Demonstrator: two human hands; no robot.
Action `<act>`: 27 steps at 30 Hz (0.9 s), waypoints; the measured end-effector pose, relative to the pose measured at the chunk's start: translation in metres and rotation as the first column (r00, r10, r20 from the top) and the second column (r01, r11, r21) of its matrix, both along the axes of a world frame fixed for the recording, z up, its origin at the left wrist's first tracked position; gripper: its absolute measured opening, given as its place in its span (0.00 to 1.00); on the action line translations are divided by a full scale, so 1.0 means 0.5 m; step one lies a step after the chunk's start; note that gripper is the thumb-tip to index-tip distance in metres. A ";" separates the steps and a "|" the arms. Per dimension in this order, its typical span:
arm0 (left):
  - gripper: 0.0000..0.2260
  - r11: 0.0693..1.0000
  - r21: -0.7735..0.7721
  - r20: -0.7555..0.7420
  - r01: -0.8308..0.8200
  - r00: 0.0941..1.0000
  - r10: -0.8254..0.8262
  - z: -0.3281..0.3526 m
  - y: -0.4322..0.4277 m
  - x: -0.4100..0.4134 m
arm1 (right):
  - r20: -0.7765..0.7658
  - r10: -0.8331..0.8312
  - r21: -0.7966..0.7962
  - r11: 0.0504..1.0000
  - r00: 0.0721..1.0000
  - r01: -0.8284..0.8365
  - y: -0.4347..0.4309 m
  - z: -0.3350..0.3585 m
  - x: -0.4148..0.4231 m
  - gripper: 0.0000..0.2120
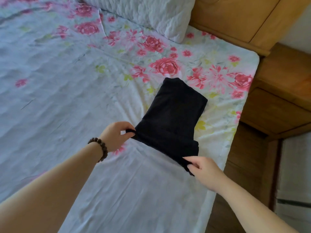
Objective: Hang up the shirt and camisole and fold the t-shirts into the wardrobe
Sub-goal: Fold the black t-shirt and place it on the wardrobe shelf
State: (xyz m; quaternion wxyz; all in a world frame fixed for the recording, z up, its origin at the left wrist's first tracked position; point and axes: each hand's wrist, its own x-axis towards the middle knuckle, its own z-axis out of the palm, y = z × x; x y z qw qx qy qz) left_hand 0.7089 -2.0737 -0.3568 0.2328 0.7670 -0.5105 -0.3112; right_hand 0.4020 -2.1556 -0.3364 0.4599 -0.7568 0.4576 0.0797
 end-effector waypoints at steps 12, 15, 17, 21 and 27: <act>0.05 0.926 -0.003 -0.152 -0.377 0.915 0.373 0.071 -0.340 0.000 | 0.116 -0.173 0.397 0.911 0.978 0.114 -0.446 0.072 0.041 0.08; 0.12 0.909 0.066 -0.070 -0.411 0.907 0.415 0.038 -0.441 0.011 | 0.114 -0.195 0.410 0.902 0.974 0.133 -0.553 0.030 0.063 0.08; 0.17 0.894 0.101 -0.030 -0.436 0.897 0.441 0.005 -0.500 0.013 | 0.099 -0.185 0.396 0.909 0.978 0.131 -0.608 -0.008 0.073 0.07; 0.19 0.872 0.202 0.015 -0.447 0.891 0.453 -0.068 -0.585 0.006 | 0.025 -0.052 0.262 0.964 0.998 0.044 -0.666 -0.094 0.081 0.09; 0.15 0.836 0.397 -0.118 -0.380 0.882 0.457 -0.142 -0.589 0.037 | -0.034 0.056 0.133 0.990 0.998 -0.051 -0.698 -0.165 0.086 0.11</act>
